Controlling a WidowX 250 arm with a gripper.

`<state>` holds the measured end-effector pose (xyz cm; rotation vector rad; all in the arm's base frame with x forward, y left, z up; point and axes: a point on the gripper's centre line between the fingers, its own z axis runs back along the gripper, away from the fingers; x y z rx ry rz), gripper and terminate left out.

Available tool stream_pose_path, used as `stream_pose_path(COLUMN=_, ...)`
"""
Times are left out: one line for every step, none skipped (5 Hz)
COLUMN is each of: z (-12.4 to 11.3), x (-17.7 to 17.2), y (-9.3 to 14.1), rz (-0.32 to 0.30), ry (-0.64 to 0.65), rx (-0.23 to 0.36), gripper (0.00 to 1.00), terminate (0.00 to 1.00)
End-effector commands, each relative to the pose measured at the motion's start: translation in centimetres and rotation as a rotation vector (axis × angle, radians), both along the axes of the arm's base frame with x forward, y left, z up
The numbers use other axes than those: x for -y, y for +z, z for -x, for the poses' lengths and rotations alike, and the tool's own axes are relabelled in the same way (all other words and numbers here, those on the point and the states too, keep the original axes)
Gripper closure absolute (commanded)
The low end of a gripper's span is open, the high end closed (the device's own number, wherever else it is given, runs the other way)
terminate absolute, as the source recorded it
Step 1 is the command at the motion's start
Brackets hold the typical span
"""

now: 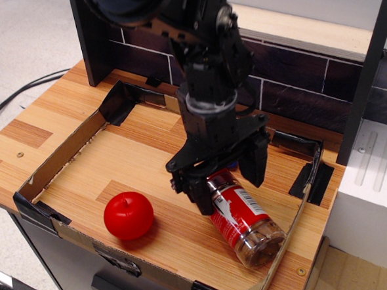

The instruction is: Topple basil bottle

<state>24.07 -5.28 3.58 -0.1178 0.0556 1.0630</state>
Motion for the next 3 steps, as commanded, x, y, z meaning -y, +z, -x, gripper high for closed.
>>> stream_pose_path(z=-0.79, x=1.33, y=4.81, rz=0.049, ry=0.003, rx=0.053, gripper=0.00, terminate=0.00)
stream_pose_path(z=-0.79, x=1.33, y=4.81, rz=0.049, ry=0.003, rx=0.053, gripper=0.00, terminate=0.00)
stream_pose_path(z=-0.79, x=1.33, y=4.81, rz=0.049, ry=0.003, rx=0.053, gripper=0.00, terminate=1.00)
